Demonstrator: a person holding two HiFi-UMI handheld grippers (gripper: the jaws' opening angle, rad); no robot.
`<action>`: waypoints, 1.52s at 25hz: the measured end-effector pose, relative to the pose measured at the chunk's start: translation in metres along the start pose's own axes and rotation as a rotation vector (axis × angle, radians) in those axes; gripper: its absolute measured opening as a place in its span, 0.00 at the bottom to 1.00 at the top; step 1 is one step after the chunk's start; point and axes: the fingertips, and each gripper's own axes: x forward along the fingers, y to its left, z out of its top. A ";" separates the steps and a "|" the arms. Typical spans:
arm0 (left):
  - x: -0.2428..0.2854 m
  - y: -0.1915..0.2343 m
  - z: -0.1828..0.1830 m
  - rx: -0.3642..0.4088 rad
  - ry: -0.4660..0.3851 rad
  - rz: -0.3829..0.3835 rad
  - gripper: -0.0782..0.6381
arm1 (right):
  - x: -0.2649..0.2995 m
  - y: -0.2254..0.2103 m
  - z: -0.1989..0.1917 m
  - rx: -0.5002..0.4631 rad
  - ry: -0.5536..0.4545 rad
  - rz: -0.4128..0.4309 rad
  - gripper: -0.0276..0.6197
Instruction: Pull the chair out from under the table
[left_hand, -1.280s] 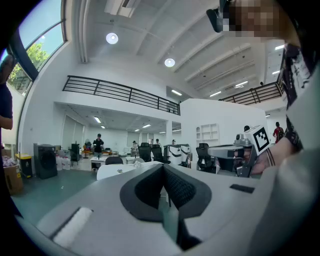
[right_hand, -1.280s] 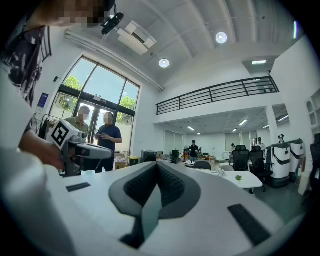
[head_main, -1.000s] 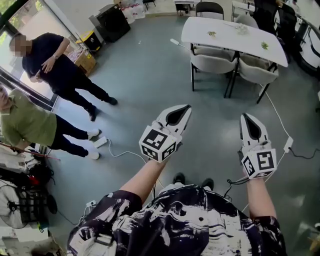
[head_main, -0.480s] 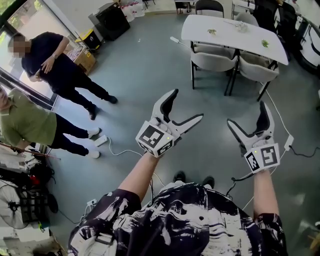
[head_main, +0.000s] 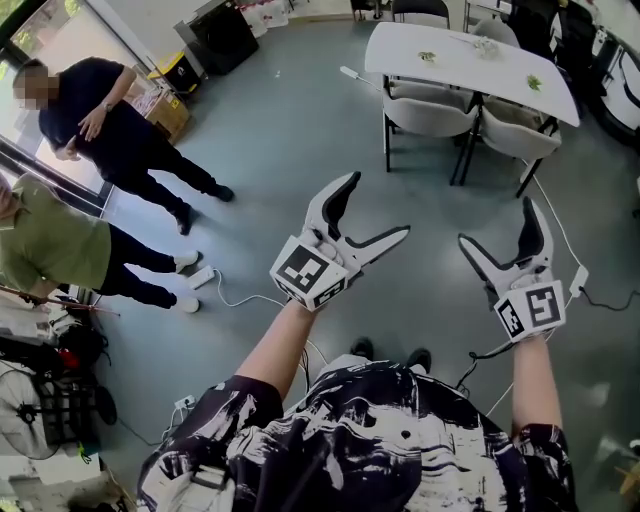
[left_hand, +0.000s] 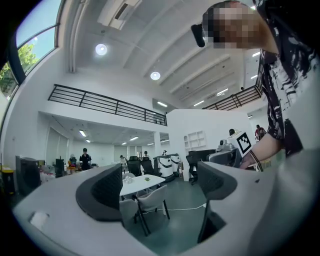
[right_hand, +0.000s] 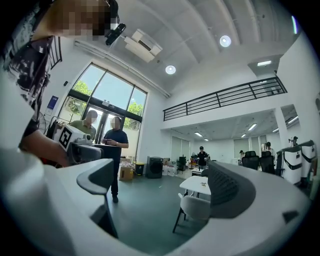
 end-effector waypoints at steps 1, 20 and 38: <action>-0.004 0.005 -0.002 -0.005 0.000 -0.005 0.73 | 0.005 0.004 -0.002 -0.003 0.007 -0.003 0.86; 0.015 0.100 -0.034 -0.031 -0.001 -0.134 0.73 | 0.100 0.001 -0.027 -0.018 0.045 -0.095 0.86; 0.212 0.213 -0.066 -0.004 0.057 -0.074 0.73 | 0.245 -0.195 -0.075 -0.001 0.059 0.023 0.86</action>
